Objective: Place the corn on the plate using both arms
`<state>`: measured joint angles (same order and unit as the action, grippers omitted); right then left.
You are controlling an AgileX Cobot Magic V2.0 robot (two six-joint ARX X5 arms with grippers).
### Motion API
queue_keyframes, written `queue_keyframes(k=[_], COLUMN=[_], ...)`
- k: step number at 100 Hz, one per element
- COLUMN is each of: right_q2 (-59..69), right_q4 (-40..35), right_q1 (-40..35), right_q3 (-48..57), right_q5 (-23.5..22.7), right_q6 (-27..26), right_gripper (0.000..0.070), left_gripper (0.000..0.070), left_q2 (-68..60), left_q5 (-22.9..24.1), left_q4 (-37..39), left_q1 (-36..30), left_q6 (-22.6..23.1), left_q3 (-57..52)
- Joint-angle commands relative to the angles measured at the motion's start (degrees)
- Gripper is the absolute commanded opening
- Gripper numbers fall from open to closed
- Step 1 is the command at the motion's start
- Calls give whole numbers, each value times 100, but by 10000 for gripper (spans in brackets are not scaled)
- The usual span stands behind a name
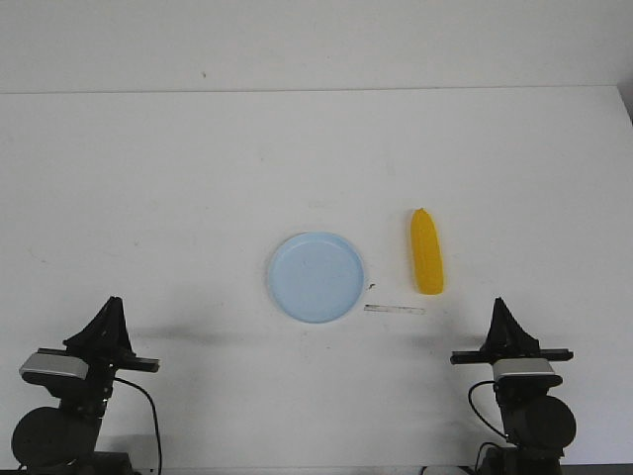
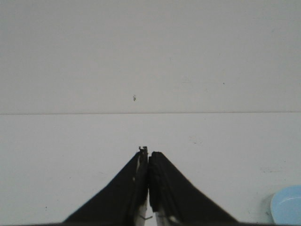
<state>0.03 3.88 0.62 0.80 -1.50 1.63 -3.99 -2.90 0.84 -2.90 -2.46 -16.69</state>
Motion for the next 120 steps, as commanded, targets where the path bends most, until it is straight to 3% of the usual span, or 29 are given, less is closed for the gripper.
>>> queue_keyframes(k=[1, 26, 51, 82, 120], right_q2=[2, 295, 1593, 3447, 5779], right_q4=[87, -96, -63, 1338, 997], right_q1=[-7, -42, -98, -774, -1322], right_q3=[9, 387, 1244, 1950, 3222], right_q5=[9, 212, 258, 328, 273], right_q6=[-96, -83, -66, -24, -356], right_gripper=[7, 6, 6, 6, 6], left_gripper=[1, 1, 1, 1, 1], left_q2=[17, 17, 17, 17, 17], left_q5=[15, 15, 17, 15, 15], left_q4=[72, 72, 70, 70, 72], left_q1=[4, 4, 4, 4, 4], left_q6=[48, 48, 50, 48, 50], left_q3=[-44, -44, -44, -44, -44])
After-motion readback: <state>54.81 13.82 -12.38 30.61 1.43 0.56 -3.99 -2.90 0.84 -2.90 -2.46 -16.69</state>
